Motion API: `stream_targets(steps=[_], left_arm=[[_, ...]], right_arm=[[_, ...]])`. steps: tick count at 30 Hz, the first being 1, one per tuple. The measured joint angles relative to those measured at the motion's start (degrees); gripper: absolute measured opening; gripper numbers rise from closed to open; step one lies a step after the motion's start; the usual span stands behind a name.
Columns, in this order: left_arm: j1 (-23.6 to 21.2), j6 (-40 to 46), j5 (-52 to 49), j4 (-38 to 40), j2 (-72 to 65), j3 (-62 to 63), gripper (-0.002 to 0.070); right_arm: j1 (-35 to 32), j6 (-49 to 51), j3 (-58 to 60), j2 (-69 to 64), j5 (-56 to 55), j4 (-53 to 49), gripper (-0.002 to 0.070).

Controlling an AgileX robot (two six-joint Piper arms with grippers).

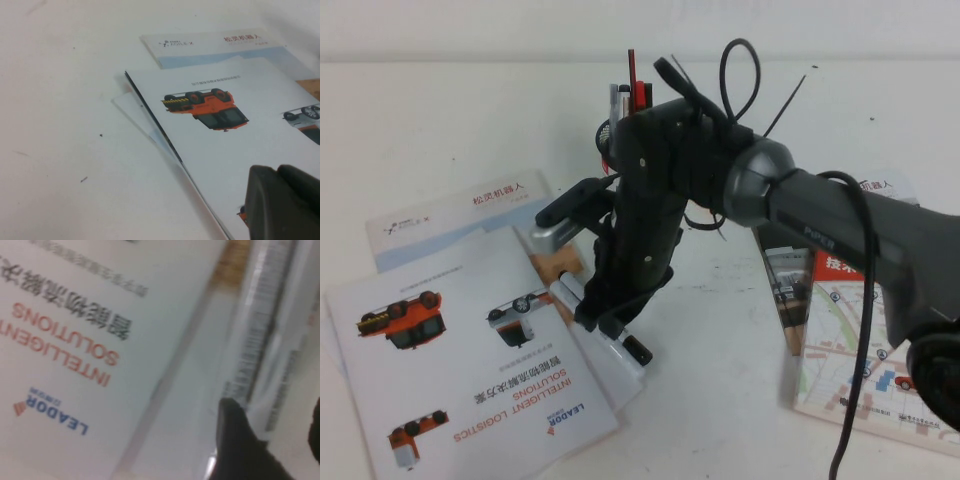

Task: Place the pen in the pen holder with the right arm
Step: Pick up the pen on the table

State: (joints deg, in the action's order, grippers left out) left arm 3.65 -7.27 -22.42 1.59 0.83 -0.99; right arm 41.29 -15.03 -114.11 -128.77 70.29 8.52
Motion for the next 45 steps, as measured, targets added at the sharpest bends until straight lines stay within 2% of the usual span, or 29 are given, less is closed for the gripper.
stream_targets(steps=[18, 28, 45], left_arm=[[0.0, 0.0, 0.0, 0.0, 0.0, 0.0, -0.0003], [0.0, 0.0, 0.0, 0.0, 0.0, 0.0, -0.0003], [0.0, 0.0, 0.0, 0.0, 0.0, 0.0, -0.0003]], right_arm=[[1.93, -2.11, -0.12, -1.7, -2.98, -3.98, 0.0279], [1.93, -2.21, -0.38, -1.7, -3.95, -6.57, 0.0219], [1.93, -1.1, -2.68, -1.7, -7.26, -9.52, 0.0224]])
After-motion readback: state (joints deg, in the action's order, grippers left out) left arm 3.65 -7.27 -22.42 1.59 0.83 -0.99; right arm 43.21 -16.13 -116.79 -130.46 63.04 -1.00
